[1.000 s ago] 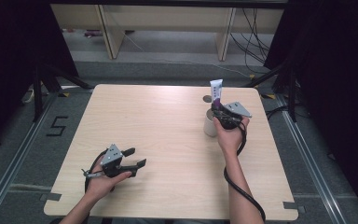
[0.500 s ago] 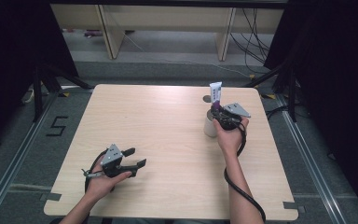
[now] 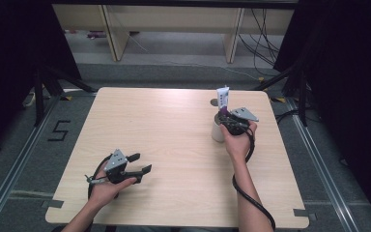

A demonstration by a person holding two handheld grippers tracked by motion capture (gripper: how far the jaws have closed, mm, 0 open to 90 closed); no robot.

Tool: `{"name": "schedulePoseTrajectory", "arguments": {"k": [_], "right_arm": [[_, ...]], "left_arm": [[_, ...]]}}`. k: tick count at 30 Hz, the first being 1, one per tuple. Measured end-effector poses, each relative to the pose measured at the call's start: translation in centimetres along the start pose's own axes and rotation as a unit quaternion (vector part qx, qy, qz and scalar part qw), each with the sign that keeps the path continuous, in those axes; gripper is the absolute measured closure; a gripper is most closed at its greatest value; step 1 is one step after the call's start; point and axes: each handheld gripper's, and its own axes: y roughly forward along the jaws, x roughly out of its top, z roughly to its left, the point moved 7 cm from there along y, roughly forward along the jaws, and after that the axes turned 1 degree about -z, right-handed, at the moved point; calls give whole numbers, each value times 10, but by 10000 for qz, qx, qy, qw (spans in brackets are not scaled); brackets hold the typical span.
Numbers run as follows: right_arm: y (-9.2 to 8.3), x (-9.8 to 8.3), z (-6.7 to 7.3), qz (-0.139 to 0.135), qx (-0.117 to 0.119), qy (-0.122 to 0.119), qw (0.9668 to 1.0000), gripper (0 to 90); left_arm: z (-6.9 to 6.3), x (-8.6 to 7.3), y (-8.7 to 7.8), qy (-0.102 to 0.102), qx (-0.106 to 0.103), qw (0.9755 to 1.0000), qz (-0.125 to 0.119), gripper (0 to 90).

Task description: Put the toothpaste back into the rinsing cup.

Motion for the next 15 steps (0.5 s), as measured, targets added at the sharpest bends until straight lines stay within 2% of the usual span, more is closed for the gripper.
{"name": "schedulePoseTrajectory", "arguments": {"k": [5, 8, 10, 12, 13, 14, 15], "right_arm": [[-1, -1, 0, 51, -40, 51, 10000, 698], [1, -2, -2, 47, -6, -41, 10000, 697], [0, -3, -1, 134, -54, 26, 9999, 696], [1, -4, 0, 190, 22, 60, 9998, 695], [2, -4, -3, 168, -7, -113, 9998, 694], [2, -4, -3, 168, -7, -113, 9998, 694], [2, -5, -1, 167, -4, 34, 9999, 694]], "left_arm": [[0, 0, 0, -4, 2, 10000, 1, 305], [0, 0, 0, 3, 0, 10000, 7, 305], [0, 0, 0, 18, 7, 10000, 16, 305], [0, 0, 1, 17, -30, 10000, -9, 305], [0, 0, 0, 9, -3, 10000, 22, 305], [0, 0, 0, 9, -3, 10000, 22, 305], [0, 0, 0, 12, -6, 10000, 19, 305]]}}
